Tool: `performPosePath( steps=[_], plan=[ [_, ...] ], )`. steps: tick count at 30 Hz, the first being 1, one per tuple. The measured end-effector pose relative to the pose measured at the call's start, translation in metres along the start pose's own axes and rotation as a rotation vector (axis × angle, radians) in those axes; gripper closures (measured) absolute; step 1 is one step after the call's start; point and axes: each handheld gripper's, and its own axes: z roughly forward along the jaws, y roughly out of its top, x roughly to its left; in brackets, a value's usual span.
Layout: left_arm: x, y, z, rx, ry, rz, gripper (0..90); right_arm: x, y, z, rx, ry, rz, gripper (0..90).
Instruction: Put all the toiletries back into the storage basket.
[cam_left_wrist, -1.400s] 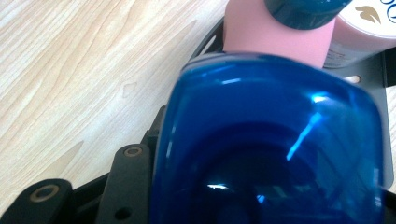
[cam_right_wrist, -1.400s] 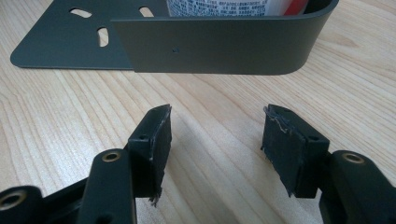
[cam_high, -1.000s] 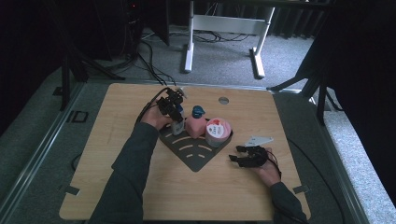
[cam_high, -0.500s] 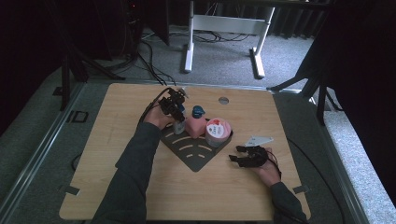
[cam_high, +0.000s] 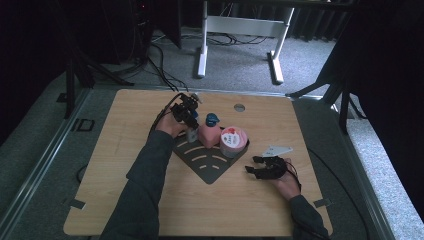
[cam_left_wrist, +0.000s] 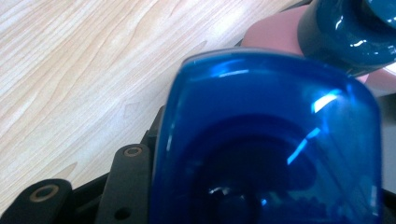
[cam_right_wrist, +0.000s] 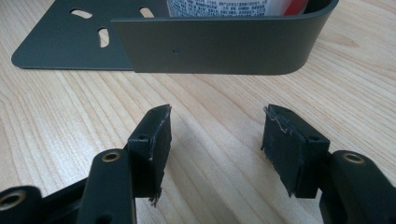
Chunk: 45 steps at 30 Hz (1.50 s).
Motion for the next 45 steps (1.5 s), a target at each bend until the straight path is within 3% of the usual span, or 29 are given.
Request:
performPosePath(
  steps=[16, 25, 30, 41, 45],
  plan=[
    [0.002, 0.001, 0.005, -0.026, -0.016, -0.046, 53.5, 0.0, 0.0, 0.0, 0.0, -0.001, -0.001, 41.8],
    [0.001, -0.001, 0.009, -0.021, -0.036, -0.055, 41.4, 0.0, 0.0, 0.0, 0.001, -0.001, -0.002, 41.8],
    [0.002, -0.003, 0.004, -0.029, -0.033, -0.067, 35.0, 0.0, 0.0, 0.0, 0.001, -0.001, -0.002, 41.8],
    [0.002, -0.013, -0.012, -0.044, -0.037, -0.07, 32.1, 0.001, 0.0, 0.0, 0.001, -0.003, -0.005, 41.8],
    [-0.001, -0.015, -0.018, -0.033, 0.001, -0.058, 30.4, 0.001, 0.0, 0.0, 0.001, -0.004, -0.007, 41.8]
  ],
)
